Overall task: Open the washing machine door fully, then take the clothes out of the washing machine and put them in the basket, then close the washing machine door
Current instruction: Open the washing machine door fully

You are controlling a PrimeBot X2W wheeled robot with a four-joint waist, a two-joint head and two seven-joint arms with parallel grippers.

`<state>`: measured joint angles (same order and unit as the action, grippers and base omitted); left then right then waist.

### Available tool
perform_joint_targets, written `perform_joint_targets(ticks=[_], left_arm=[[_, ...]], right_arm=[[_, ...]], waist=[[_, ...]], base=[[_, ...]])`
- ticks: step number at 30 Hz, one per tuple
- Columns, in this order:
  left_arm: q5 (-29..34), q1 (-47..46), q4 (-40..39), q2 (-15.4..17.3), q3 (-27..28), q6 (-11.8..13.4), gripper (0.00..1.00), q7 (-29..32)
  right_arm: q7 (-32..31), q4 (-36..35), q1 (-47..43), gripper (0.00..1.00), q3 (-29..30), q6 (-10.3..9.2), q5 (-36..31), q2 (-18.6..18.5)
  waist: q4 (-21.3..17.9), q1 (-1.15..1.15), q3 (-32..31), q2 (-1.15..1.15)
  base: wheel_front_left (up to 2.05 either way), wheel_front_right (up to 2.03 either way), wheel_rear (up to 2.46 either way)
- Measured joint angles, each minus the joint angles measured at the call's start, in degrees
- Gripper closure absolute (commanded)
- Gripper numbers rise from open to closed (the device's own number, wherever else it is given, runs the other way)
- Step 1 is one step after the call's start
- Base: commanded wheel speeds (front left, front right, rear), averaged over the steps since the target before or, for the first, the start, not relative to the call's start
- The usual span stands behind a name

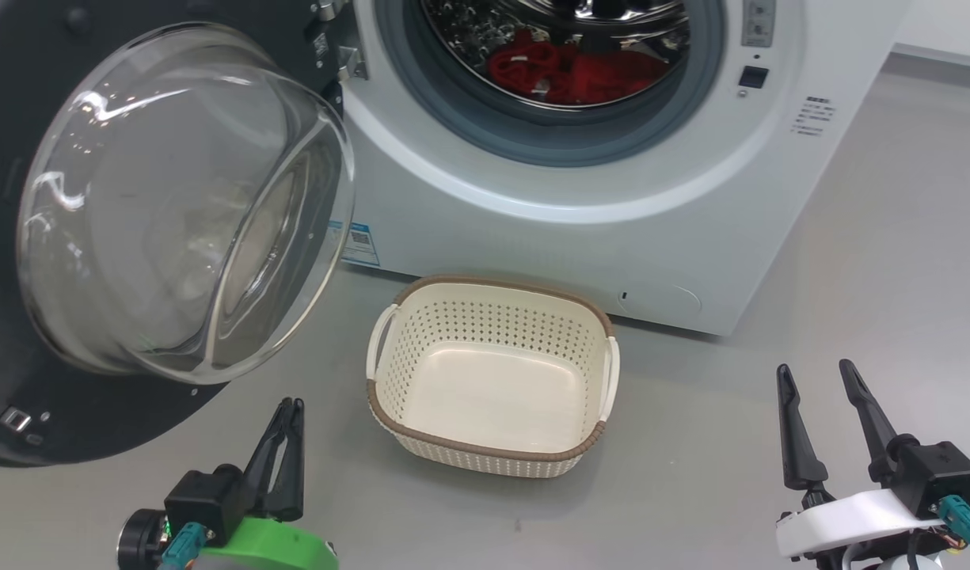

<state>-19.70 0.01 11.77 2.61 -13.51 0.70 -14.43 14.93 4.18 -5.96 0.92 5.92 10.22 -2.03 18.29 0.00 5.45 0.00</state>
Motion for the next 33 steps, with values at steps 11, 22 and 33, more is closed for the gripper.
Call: perform_joint_targets(ticks=[11, 22, 33], left_arm=[[0.7, -0.1, -1.1, 0.0, 0.1, 0.8, 0.0, 0.0], [0.7, -0.2, -1.4, 0.1, 1.0, 2.1, 0.0, 0.0], [0.7, -0.2, -1.3, 0.1, 0.4, 2.6, 0.0, 0.3]], right_arm=[[0.0, 0.2, 0.0, 0.0, -1.4, -0.53, 0.3, 0.0], [0.0, -0.5, 0.0, 0.0, -1.4, -1.52, 0.3, 0.0], [0.0, -1.1, -1.5, 0.0, -1.5, -2.97, 1.4, 0.0]], waist=[[-6.0, 0.0, -0.7, 0.0], [-10.9, 0.0, -0.6, 0.0], [-13.2, 0.0, -0.8, 0.0]], base=[[0.0, 0.0, 0.0], [0.0, 0.0, 0.0], [0.0, 0.0, 0.0]])
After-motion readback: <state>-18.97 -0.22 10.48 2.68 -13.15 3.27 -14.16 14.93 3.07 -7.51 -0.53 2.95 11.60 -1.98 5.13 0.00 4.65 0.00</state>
